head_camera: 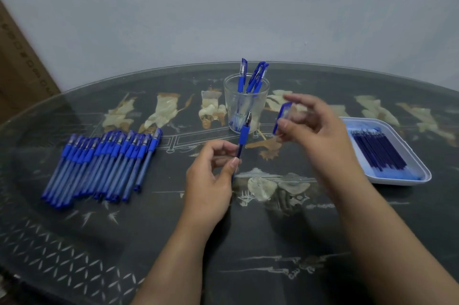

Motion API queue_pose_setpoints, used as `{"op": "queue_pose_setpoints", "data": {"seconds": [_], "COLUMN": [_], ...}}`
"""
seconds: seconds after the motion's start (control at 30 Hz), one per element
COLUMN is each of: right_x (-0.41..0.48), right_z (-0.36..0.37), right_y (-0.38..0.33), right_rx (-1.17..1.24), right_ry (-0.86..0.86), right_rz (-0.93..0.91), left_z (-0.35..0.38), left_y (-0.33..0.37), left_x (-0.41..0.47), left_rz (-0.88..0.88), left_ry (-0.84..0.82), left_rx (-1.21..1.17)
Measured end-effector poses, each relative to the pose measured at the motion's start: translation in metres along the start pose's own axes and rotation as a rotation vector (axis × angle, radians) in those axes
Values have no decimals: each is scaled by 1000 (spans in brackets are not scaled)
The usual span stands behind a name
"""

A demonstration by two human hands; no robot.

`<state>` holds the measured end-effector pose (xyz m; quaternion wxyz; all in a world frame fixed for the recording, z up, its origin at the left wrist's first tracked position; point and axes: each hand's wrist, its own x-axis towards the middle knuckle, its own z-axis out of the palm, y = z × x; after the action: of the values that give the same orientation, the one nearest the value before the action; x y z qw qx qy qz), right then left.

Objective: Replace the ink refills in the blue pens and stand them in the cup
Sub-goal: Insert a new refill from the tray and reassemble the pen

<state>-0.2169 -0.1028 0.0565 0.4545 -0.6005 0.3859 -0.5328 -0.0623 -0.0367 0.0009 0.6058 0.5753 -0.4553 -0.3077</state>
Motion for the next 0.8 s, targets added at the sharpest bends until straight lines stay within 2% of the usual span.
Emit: {"op": "queue_pose_setpoints", "data": {"seconds": [0.07,0.13,0.23,0.53,0.8], "right_x": [-3,-5,-10,-14,-16], "right_z": [1,6,12,20,21], "right_y": [-17,-27,-34,-27,-31], "right_rx": [228,336,284,-6,120], "right_ry": [39,94,134,-15,112], "right_rz": [-15,-41,-78,-90,-142], "left_z": [0,0,1,1,1], "left_y": [1,2,3,5,4], "left_x": [-1,-1,-2,-3,-2], "left_rz": [10,25,35,56,46], "left_ry": [-25,-49,-68,-82,-73], "left_rx": [7,15,28,43,33]}}
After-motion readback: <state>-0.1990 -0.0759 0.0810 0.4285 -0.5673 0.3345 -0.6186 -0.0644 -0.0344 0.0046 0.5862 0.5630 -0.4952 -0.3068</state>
